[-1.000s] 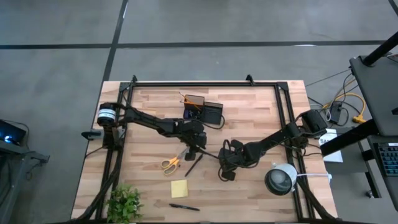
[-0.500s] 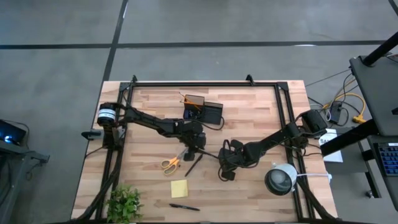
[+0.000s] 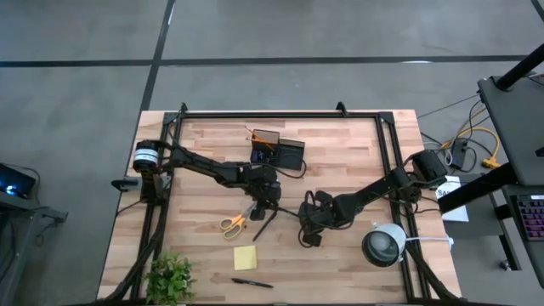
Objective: Pick and place office supplies into organizer
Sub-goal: Put the top black pen into the desk organizer
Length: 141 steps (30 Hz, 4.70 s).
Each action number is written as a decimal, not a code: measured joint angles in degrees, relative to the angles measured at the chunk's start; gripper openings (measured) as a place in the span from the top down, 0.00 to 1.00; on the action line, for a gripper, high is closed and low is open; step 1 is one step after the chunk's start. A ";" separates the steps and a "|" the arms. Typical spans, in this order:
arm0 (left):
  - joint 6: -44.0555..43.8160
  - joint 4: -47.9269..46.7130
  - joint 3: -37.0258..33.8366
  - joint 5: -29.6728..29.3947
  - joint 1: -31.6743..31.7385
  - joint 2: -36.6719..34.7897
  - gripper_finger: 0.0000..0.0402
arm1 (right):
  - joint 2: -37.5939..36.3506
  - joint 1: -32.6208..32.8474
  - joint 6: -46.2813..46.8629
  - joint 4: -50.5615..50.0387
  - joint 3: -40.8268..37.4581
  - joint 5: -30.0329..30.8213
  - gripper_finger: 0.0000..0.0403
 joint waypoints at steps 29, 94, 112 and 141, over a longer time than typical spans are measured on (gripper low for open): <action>0.77 -2.69 2.20 -2.92 -0.44 2.11 0.95 | -0.19 0.01 0.02 -0.04 0.00 -0.02 0.93; -15.27 -50.11 15.34 -23.73 -6.80 -20.54 0.70 | -7.96 -17.78 -46.25 6.05 2.54 -11.79 0.93; -56.53 -22.19 -2.59 -24.47 -28.63 -12.27 1.00 | -3.19 -17.93 -53.07 2.93 10.18 -16.37 0.93; -63.10 -13.68 -4.71 -29.92 -30.03 -5.80 1.00 | -3.23 -17.88 -52.02 4.13 8.98 -15.98 0.93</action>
